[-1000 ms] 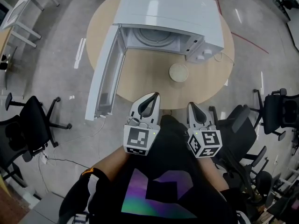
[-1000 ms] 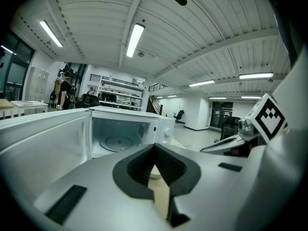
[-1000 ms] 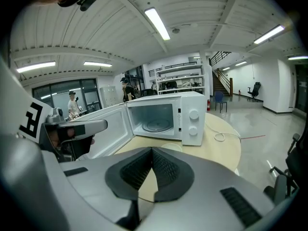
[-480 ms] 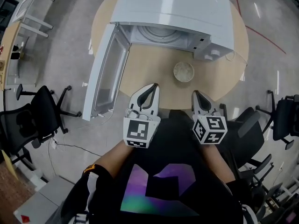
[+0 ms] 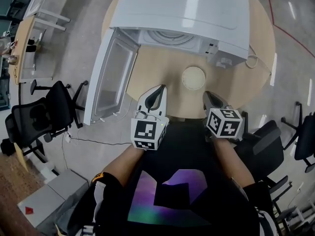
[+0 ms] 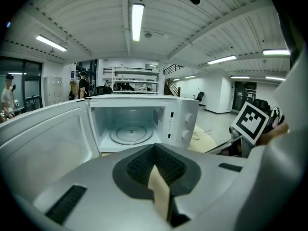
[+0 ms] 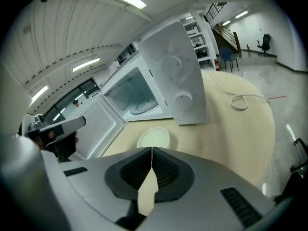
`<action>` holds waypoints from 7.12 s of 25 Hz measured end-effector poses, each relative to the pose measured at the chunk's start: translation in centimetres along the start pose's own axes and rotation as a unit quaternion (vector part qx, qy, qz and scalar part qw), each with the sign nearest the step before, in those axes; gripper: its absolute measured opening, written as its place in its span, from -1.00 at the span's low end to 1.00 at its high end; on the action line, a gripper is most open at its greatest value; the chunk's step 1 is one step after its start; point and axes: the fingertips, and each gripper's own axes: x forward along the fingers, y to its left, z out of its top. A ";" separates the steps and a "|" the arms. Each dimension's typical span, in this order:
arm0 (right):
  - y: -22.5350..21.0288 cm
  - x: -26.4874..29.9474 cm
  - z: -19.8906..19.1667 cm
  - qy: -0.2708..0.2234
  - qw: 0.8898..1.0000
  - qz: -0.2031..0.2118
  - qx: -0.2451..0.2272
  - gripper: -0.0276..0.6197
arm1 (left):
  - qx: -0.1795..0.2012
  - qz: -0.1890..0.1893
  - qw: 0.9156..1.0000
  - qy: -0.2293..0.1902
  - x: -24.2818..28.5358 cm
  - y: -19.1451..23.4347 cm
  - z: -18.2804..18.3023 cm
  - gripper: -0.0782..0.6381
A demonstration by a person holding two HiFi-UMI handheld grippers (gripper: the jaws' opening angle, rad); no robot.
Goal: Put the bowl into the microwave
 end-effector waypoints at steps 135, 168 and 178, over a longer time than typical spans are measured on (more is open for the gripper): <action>3.7 19.9 17.7 -0.193 0.912 0.042 0.361 -0.78 | -0.064 -0.026 0.997 0.035 9.1 14.9 0.6 -0.65; 14.5 5.4 9.9 -0.181 0.978 -0.061 -0.088 -0.78 | -0.116 -0.122 0.985 -0.048 2.4 11.2 0.8 -0.65; 15.3 0.0 8.3 -0.195 0.963 -0.030 -0.183 -0.86 | -0.072 -0.091 0.990 -0.080 -1.8 7.0 1.6 -0.65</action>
